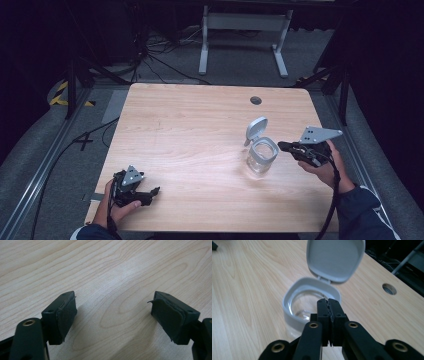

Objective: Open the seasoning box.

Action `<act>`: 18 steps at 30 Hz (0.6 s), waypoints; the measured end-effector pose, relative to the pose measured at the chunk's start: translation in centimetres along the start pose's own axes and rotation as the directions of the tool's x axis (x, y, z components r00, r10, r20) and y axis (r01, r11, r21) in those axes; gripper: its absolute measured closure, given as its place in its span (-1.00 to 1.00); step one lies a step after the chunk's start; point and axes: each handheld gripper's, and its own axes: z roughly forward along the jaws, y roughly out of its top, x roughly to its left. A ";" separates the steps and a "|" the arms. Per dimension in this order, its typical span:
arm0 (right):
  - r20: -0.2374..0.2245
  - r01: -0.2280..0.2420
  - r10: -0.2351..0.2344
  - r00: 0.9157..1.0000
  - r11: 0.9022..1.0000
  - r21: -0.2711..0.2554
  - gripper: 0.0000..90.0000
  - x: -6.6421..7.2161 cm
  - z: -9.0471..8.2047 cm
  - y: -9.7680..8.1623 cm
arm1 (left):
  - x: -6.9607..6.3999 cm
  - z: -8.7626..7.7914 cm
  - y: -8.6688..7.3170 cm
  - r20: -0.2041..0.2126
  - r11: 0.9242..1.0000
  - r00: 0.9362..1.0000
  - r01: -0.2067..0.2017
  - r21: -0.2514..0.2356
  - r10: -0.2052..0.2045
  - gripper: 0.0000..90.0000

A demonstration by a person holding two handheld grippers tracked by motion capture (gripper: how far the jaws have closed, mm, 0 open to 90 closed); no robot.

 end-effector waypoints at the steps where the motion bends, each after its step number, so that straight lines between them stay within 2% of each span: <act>1: 0.009 0.001 -0.001 1.000 1.000 0.003 0.91 0.0 -0.3 -0.6 | 0.0 0.0 0.0 0.000 1.000 1.000 0.000 0.000 0.000 -0.55; 5: 0.036 -0.017 0.016 0.999 1.000 0.012 0.87 -0.3 -1.2 -3.4 | 0.0 0.0 0.0 0.003 1.000 1.000 0.003 0.000 -0.003 -0.55; 10: 0.024 -0.052 0.052 0.998 0.999 -0.009 0.65 -0.5 -2.1 -7.5 | 0.0 0.0 0.0 0.003 1.000 1.000 0.004 0.001 -0.004 -0.55; 13: 0.021 -0.095 0.095 0.995 0.996 -0.005 0.45 -0.3 -2.2 -9.7 | 0.0 0.0 0.0 0.002 1.000 1.000 0.004 0.001 -0.004 -0.55; 15: 0.027 -0.134 0.134 0.991 0.991 0.020 0.28 -0.2 -2.0 -11.4 | 0.1 0.0 0.0 0.002 1.000 1.000 -0.009 0.003 0.009 -0.56; 18: 0.035 -0.184 0.183 0.983 0.981 0.057 0.09 0.0 -1.8 -13.2 | 0.1 0.1 0.0 0.012 1.000 1.000 0.012 0.000 -0.012 -0.59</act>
